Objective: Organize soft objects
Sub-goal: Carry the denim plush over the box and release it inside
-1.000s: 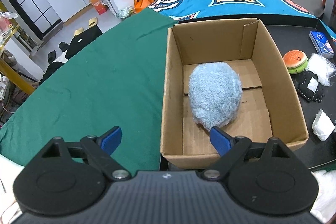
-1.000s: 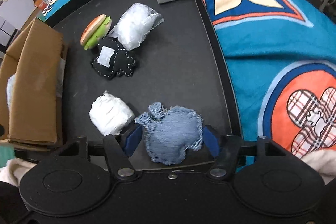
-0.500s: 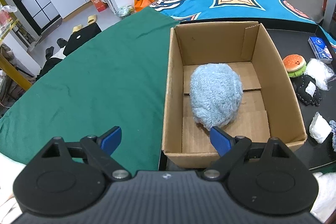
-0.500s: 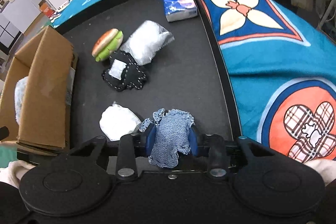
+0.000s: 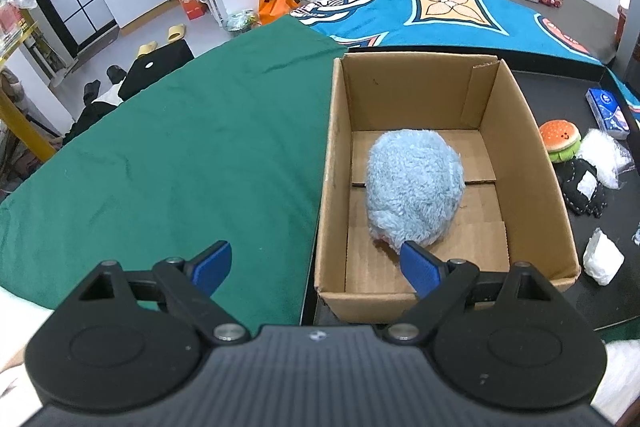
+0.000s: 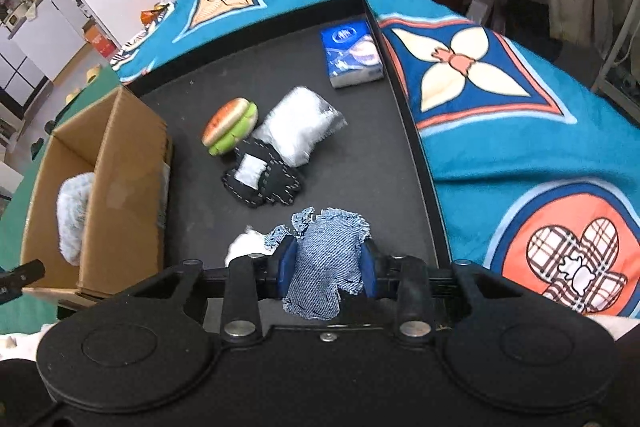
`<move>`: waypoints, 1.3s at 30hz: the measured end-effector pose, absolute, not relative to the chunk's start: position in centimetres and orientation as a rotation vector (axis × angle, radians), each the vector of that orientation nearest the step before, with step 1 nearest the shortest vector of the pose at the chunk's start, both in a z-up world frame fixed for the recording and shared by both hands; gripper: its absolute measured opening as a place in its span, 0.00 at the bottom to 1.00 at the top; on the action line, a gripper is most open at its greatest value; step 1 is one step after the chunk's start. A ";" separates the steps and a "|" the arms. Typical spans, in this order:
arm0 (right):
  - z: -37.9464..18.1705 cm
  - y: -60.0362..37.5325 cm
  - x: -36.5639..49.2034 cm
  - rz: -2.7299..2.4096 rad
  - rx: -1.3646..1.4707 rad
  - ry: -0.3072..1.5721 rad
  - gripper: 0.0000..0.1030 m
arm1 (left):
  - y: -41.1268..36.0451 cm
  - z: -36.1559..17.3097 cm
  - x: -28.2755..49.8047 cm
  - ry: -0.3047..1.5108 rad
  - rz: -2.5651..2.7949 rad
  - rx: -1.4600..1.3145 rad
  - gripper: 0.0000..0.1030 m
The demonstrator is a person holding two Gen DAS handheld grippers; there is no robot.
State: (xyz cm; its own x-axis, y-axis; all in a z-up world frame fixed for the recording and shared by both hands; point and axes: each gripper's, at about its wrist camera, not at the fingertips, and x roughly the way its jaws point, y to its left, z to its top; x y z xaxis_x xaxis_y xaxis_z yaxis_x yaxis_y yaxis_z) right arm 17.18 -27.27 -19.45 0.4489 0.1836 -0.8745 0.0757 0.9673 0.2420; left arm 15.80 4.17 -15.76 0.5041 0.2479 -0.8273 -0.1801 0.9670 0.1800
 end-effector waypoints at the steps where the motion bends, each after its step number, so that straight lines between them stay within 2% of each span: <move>1: -19.2 -27.1 17.2 0.071 0.260 1.102 0.32 | 4.3 -15.7 15.8 1.011 0.256 0.068 0.88; 31: -11.9 -19.7 19.8 0.230 0.198 0.958 0.33 | 6.5 -15.9 16.0 0.997 0.204 -0.076 0.84; 39: -10.8 -17.3 20.5 0.272 0.172 0.936 0.33 | 7.4 -16.2 16.0 1.000 0.186 -0.144 0.71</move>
